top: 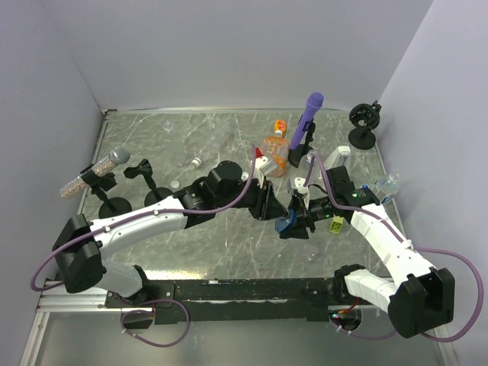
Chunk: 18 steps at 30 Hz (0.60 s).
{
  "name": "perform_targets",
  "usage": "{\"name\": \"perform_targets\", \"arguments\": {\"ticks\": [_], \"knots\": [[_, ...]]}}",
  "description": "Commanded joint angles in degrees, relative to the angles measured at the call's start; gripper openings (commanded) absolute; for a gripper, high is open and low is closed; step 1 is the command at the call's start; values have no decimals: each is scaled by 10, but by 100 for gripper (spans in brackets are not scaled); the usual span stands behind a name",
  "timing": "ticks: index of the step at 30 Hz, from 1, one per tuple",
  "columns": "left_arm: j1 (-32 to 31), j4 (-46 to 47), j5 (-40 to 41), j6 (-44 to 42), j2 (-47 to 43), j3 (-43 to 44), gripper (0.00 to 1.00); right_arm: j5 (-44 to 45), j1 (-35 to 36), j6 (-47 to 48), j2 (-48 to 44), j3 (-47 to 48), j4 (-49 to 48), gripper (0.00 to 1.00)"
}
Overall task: Unscrew the bottle caps
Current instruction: Place the plastic bottle at the center of the board.
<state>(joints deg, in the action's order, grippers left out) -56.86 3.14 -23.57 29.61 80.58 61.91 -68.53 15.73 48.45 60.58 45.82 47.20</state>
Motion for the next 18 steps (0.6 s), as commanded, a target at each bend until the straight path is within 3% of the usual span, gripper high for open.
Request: {"name": "perform_targets", "arguments": {"ticks": [1, 6, 7, 8, 9, 18], "knots": [[-3, -9, -22, -8, 3, 30, 1, -20, 0, 11, -4, 9, -18, 25], [3, -30, 15, -14, -23, 23, 1, -25, -2, 1, -12, 8, -26, 64], [8, -30, 20, -15, -30, 18, 1, -25, -3, -4, -14, 8, -29, 74], [12, -48, 26, -15, -38, 15, 1, -26, -4, -7, -17, 8, -31, 92], [16, -55, 31, -17, -47, 12, 1, -26, -6, -14, -20, 10, -35, 99], [56, -230, 143, -81, -128, 29, 1, 17, -39, -101, -50, 1, -106, 99]]}}
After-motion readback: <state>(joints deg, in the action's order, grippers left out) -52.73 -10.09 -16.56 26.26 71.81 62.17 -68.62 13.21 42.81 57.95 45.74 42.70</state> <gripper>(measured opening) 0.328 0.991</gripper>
